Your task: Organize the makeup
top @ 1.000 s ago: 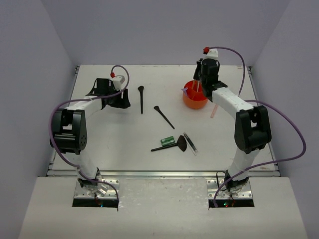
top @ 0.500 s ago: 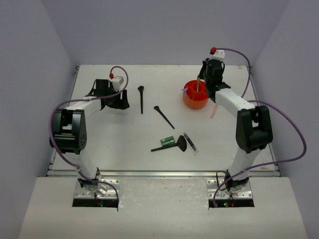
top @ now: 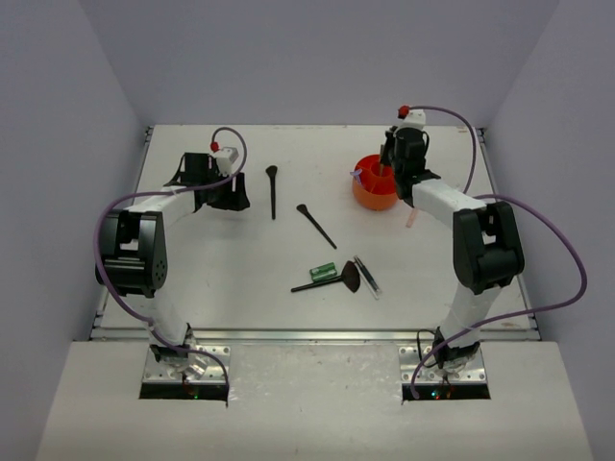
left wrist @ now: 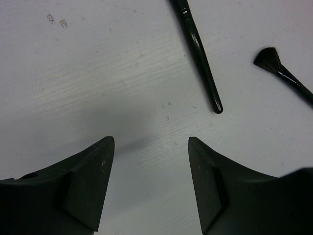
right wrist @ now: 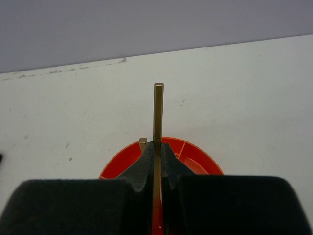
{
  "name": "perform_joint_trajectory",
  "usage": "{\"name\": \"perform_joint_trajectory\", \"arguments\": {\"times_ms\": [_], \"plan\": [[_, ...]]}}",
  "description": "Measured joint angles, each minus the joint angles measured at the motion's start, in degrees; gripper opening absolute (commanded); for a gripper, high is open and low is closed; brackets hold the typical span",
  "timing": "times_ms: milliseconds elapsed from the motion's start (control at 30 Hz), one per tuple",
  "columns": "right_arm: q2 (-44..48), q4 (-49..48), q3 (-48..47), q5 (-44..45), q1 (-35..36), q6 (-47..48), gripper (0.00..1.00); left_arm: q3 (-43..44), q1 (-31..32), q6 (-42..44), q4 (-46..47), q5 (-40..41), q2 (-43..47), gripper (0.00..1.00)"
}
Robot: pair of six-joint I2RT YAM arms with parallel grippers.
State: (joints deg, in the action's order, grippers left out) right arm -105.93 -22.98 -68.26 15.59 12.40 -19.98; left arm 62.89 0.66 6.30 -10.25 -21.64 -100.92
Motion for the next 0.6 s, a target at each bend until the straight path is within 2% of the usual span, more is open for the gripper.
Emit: {"name": "perform_joint_trajectory", "arguments": {"times_ms": [67,133,200,300,400,600], "plan": [[0.0,0.3,0.2,-1.4,0.0,1.2,0.28,0.0,0.0,-0.2,0.0,0.0,0.0,0.60],[0.3,0.7,0.2,-3.0,0.0,2.2,0.50,0.0,0.0,-0.3,0.0,0.0,0.0,0.60],[1.1,1.5,0.3,-5.2,0.0,3.3,0.59,0.0,0.0,-0.3,0.0,0.0,0.0,0.60],[3.3,3.2,0.3,-7.6,0.0,4.2,0.65,0.0,0.0,-0.4,0.1,0.0,0.0,0.60],[6.7,6.4,0.3,-9.0,0.1,4.6,0.66,0.0,0.0,-0.4,0.1,0.2,0.0,0.60],[18.0,22.2,0.6,-9.8,1.8,4.3,0.65,0.0,0.0,-0.7,0.1,0.9,0.0,0.60]]}}
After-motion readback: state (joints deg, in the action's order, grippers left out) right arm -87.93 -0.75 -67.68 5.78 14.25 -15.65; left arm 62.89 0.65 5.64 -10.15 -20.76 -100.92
